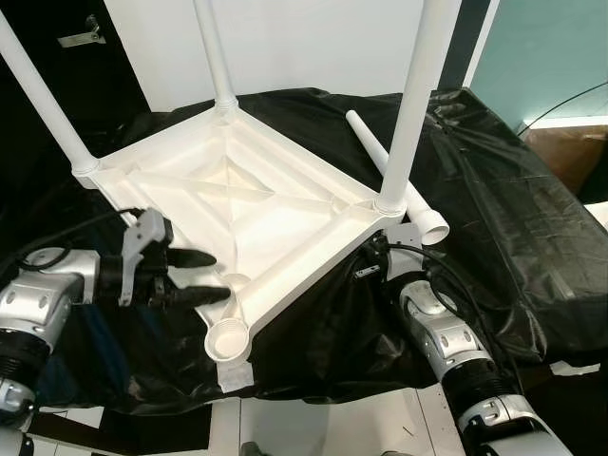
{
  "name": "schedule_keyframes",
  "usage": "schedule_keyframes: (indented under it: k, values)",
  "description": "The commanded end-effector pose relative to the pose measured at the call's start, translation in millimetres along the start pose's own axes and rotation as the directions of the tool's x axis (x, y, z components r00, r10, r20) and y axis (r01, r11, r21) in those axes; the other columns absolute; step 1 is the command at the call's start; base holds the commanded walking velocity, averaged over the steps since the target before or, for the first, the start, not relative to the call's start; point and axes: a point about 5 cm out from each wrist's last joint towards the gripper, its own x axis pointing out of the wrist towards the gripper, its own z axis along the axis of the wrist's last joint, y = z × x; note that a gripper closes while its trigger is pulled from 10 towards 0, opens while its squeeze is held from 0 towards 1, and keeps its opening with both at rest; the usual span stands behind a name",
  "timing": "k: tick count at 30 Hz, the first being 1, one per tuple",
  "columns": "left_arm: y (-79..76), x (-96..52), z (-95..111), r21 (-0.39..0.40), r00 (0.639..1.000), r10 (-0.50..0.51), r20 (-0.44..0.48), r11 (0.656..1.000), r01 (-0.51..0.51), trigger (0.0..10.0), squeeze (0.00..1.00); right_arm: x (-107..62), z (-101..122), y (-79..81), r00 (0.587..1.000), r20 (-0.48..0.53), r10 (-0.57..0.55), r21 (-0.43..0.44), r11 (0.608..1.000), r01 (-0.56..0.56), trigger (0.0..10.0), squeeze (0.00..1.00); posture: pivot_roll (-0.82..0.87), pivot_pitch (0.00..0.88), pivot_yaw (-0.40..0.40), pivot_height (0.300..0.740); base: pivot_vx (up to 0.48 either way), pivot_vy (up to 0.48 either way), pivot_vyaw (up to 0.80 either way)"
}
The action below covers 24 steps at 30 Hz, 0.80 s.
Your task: Building children table
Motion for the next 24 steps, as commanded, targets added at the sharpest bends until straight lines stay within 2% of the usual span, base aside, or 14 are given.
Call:
schedule_keyframes:
  k: [1, 8, 10, 12, 15, 16, 17, 19, 20, 24]
  values:
    - [-0.5, -4.2, -9.6, 0.015, 0.997, -0.014, -0.074, 1.0, 0.015, 10.0, 0.0, -4.0, -15.6, 7.6, 0.997, -0.073, 0.02, 0.018, 1.0, -0.019, 10.0, 0.0, -0.09, 0.037, 0.051, 0.74, 0.0, 0.0, 0.0]
    - [5.2, -14.6, -10.5, 0.015, 0.996, -0.027, -0.083, 0.999, 0.029, 10.0, 0.0, -3.3, -14.5, 11.6, 0.997, -0.073, 0.033, 0.024, 0.999, -0.031, 10.0, 0.0, -0.08, 0.036, 0.048, 0.74, 0.0, 0.0, 0.0]
    - [10.9, -23.0, -10.1, 0.026, 0.994, -0.006, -0.107, 1.0, 0.008, 10.0, 0.0, -3.7, -14.5, 13.0, 0.996, -0.078, 0.036, 0.031, 0.999, -0.034, 10.0, 0.0, -0.08, 0.031, 0.051, 0.74, 0.0, 0.0, 0.0]
    - [10.9, -23.0, -10.1, 0.026, 0.994, -0.006, -0.107, 1.0, 0.008, 10.0, 0.0, -3.7, -14.5, 13.0, 0.996, -0.078, 0.036, 0.031, 0.999, -0.034, 10.0, 0.0, -0.08, 0.031, 0.051, 0.74, 0.0, 0.0, 0.0]
    - [14.9, -29.5, -2.7, 0.025, 0.998, 0.012, -0.065, 1.0, -0.011, 10.0, 0.0, -4.0, -15.7, 14.1, 0.996, -0.083, 0.036, 0.034, 0.999, -0.033, 10.0, 0.0, -0.08, 0.029, 0.051, 0.74, 0.0, 0.0, 0.0]
    - [17.1, -35.2, 1.5, 0.026, 0.999, 0.019, -0.045, 1.0, -0.018, 10.0, 0.06, -4.4, -16.4, 15.4, 0.996, -0.087, 0.038, 0.036, 0.999, -0.035, 10.0, 0.0, -0.09, 0.026, 0.052, 0.74, 0.0, 0.0, 0.0]
    - [18.2, -41.4, 3.2, 0.03, 0.999, 0.023, -0.049, 0.999, -0.022, 10.0, 0.07, -4.7, -17.0, 16.4, 0.995, -0.089, 0.039, 0.038, 0.999, -0.036, 10.0, 0.0, -0.09, 0.026, 0.053, 0.74, 0.0, 0.0, 0.0]
    - [19.2, -45.8, 2.4, 0.038, 0.997, 0.024, -0.067, 0.999, -0.021, 10.0, 0.06, -5.1, -17.1, 16.8, 0.995, -0.091, 0.04, 0.039, 0.999, -0.037, 10.0, 0.0, -0.09, 0.025, 0.053, 0.74, 0.0, 0.0, 0.0]
    - [17.9, -49.9, -2.6, 0.054, 0.993, 0.01, -0.121, 0.999, -0.003, 10.0, 0.03, -5.6, -17.4, 15.8, 0.995, -0.094, 0.037, 0.04, 0.999, -0.033, 10.0, 0.0, -0.09, 0.025, 0.053, 0.74, 0.0, 0.0, 0.0]
    - [15.4, -50.1, -8.6, 0.069, 0.984, -0.011, -0.178, 0.997, 0.024, 10.0, 0.02, -5.8, -17.6, 13.9, 0.995, -0.097, 0.032, 0.042, 0.999, -0.028, 10.0, 0.0, -0.09, 0.024, 0.052, 0.74, 0.0, 0.0, 0.0]
